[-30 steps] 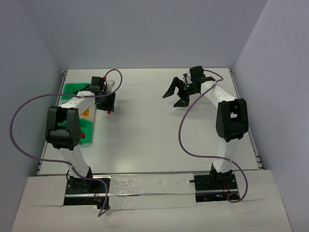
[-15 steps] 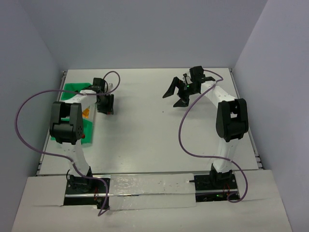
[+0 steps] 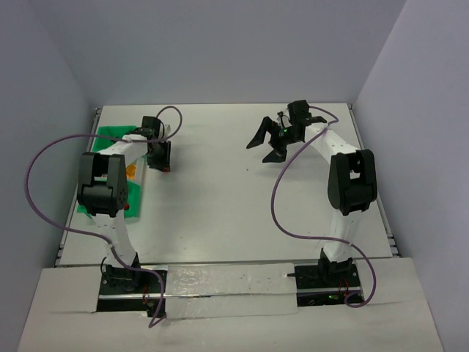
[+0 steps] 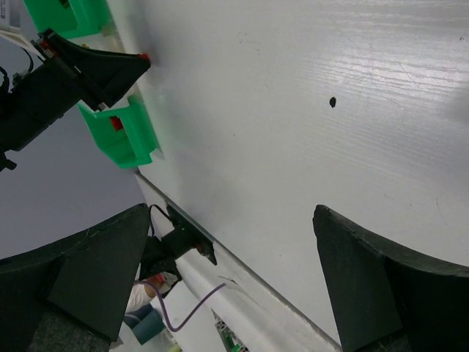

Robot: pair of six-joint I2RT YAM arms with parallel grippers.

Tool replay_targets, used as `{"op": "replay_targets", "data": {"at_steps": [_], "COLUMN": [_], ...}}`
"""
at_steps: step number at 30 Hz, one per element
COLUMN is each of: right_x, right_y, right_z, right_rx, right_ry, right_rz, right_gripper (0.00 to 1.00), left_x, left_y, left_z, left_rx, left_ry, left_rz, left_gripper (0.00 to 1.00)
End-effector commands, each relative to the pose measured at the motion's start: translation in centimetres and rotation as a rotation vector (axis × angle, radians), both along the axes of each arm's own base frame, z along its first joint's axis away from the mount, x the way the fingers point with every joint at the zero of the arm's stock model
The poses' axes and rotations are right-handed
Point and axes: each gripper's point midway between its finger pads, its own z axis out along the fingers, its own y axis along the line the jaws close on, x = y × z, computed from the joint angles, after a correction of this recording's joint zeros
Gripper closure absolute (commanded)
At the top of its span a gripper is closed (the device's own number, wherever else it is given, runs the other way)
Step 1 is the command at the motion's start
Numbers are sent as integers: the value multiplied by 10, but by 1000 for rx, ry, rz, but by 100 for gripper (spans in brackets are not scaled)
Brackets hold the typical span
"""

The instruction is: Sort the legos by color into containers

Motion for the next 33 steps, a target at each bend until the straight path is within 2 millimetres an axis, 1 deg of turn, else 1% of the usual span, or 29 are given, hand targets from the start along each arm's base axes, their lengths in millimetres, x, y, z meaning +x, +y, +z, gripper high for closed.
{"op": "replay_targets", "data": {"at_steps": [1,4,6,8,11,14,15,16,17,18,20,21,22,24,25,27,29,30,31,33], "right_x": [5,5,5,5,5,4,4,4,4,3,2,1,1,-2,-3,-4,-7,-8,-9,-13], "right_y": [2,2,1,1,1,1,0,-1,-2,-3,-5,-6,-7,-10,-12,-17,-20,-22,-24,-27], "right_z": [23,24,24,23,22,23,23,25,26,25,30,33,37,40,41,45,48,48,50,51], "right_rx": [27,30,29,28,28,20,13,8,7,-8,-18,-24,-32,-53,-72,-119,-142,-156,-175,-210], "right_ry": [-61,-58,-59,-57,-55,-62,-67,-79,-79,-89,-110,-126,-145,-160,-173,-213,-232,-238,-255,-275], "right_rz": [5,6,7,7,6,7,5,5,4,3,2,4,7,15,20,35,45,46,52,63], "right_gripper": [0,0,0,0,0,0,0,0,0,0,0,0,0,0,0,0,0,0,0,0], "left_x": [7,7,4,1,-7,-13,-14,-16,-17,-19,-23,-27,-33,-42,-50,-73,-85,-94,-104,-116], "left_y": [2,1,3,3,2,-9,-14,-25,-25,-36,-41,-39,-35,-19,-12,7,29,38,54,76], "left_z": [-4,-5,-6,-6,-7,3,10,27,27,50,83,98,114,132,142,163,170,169,167,163], "left_rx": [18,21,27,28,25,-29,-52,-92,-88,-131,-153,-155,-165,-180,-187,-182,-173,-169,-156,-148], "left_ry": [5,7,11,14,29,18,7,-24,-24,-77,-151,-185,-215,-251,-269,-312,-325,-315,-300,-286], "left_rz": [11,6,4,-1,-13,-63,-87,-125,-137,-191,-238,-266,-275,-272,-280,-287,-251,-245,-227,-180], "left_gripper": [60,63,69,76,90,100,100,100,100,100,100,100,100,100,100,100,100,100,100,100]}}
